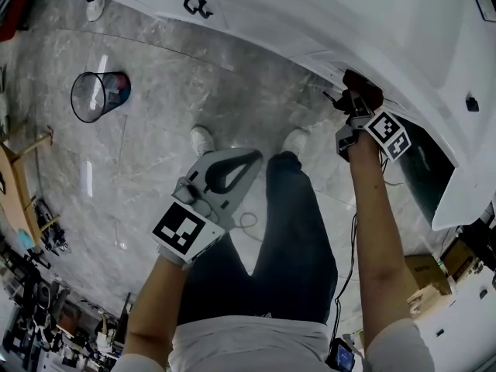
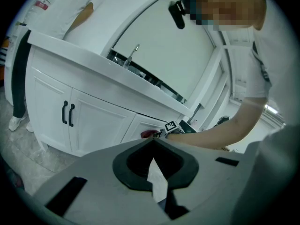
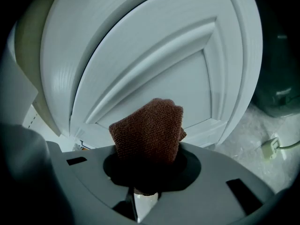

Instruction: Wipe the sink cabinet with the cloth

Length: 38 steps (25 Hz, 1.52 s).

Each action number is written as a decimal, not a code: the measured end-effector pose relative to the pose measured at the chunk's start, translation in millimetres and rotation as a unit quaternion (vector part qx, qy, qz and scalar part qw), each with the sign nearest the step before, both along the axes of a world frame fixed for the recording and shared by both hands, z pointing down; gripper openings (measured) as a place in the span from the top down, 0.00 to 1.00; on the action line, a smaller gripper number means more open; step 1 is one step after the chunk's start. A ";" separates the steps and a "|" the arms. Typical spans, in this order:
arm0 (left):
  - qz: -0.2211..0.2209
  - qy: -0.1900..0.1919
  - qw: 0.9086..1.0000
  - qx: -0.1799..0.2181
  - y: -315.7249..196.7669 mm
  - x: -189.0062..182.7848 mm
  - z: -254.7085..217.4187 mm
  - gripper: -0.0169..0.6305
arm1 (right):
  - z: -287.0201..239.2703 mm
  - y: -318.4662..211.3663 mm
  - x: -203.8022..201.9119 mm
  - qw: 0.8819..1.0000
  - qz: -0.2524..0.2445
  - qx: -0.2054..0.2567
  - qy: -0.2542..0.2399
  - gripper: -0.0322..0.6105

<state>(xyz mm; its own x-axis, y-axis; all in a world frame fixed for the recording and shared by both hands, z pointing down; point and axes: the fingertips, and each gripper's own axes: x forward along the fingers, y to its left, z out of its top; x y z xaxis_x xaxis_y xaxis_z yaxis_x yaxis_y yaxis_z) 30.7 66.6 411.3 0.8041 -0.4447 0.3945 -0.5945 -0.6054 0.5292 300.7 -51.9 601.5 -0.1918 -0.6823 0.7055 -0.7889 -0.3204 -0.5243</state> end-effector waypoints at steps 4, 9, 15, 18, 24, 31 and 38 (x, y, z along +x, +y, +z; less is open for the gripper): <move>0.009 0.001 1.000 0.002 1.0 1.5 -1.9 0.96 | -9.3 1.4 1.1 1.000 0.001 -0.004 -0.006 0.80; 0.017 0.002 1.000 0.003 -0.4 4.6 -2.5 0.96 | -27.5 3.0 6.5 1.000 0.000 0.006 -0.014 0.80; 0.030 0.004 1.000 0.004 -0.7 9.2 -3.1 0.96 | -51.3 -2.4 9.5 0.998 0.010 0.051 -0.023 0.80; 0.035 0.006 0.999 0.004 0.5 10.3 -2.6 0.96 | -58.7 -3.1 6.7 0.998 0.013 0.061 -0.030 0.80; 0.042 0.011 0.999 0.008 0.7 8.9 -4.8 0.96 | -67.8 4.9 1.6 0.997 0.025 0.069 -0.040 0.80; 0.053 0.014 0.998 0.014 2.2 -4.2 -8.8 0.96 | -47.5 43.1 -1.4 0.994 0.077 0.052 -0.055 0.80; 0.074 0.006 0.997 0.016 7.3 -26.4 6.1 0.96 | -7.3 57.5 -11.1 0.994 0.091 0.011 -0.063 0.80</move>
<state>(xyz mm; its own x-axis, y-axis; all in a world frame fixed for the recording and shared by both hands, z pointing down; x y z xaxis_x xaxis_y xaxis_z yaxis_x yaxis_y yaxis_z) 4.3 73.9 417.4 0.8660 -0.3339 0.3722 -0.4919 -0.7023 0.5146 289.7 5.6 594.2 -0.1502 -0.7290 0.6679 -0.6463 -0.4389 -0.6243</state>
